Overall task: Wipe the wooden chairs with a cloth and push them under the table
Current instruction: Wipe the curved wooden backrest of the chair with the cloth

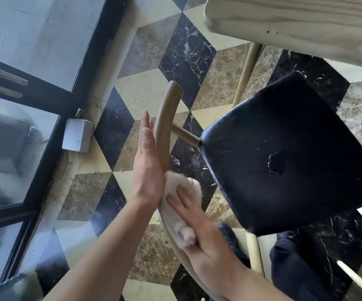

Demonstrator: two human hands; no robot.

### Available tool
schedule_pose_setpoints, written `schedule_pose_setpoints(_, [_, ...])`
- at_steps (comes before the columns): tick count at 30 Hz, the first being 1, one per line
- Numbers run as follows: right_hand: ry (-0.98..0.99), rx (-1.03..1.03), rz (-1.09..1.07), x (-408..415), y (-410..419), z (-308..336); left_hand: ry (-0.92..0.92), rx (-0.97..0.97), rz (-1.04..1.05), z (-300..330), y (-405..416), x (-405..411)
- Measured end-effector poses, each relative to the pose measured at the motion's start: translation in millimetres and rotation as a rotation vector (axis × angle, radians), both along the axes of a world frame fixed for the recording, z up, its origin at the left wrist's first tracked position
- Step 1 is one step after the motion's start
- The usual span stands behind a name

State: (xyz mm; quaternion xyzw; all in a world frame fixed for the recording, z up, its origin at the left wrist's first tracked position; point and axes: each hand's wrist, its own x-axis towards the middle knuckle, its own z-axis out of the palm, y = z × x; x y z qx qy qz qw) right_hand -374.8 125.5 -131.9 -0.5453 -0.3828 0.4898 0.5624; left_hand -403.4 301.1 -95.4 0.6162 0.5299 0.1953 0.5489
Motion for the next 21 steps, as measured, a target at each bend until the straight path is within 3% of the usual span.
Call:
schedule_pose_setpoints(3, [-0.31,0.033,0.232,5,-43,2,0.014,-0.045,0.017,7,0,4])
schedule_pose_setpoints(6, [-0.694,0.088,0.219,-1,-37,11,-0.166,-0.356,0.16,10,9,-7])
schedule_pose_setpoints(10, [-0.833,0.288,0.256,18,29,20,-0.411,-0.648,0.308,18,29,-31])
schedule_pose_setpoints(13, [-1.057,0.352,0.404,54,84,22,-0.429,-0.613,0.378,21,43,-47])
schedule_pose_setpoints(16, [-1.243,0.309,0.432,104,146,25,-0.328,-0.506,0.443,24,48,-54])
schedule_pose_setpoints(21, [-1.296,0.11,0.458,130,193,32,-0.208,-0.414,0.49,22,22,-51])
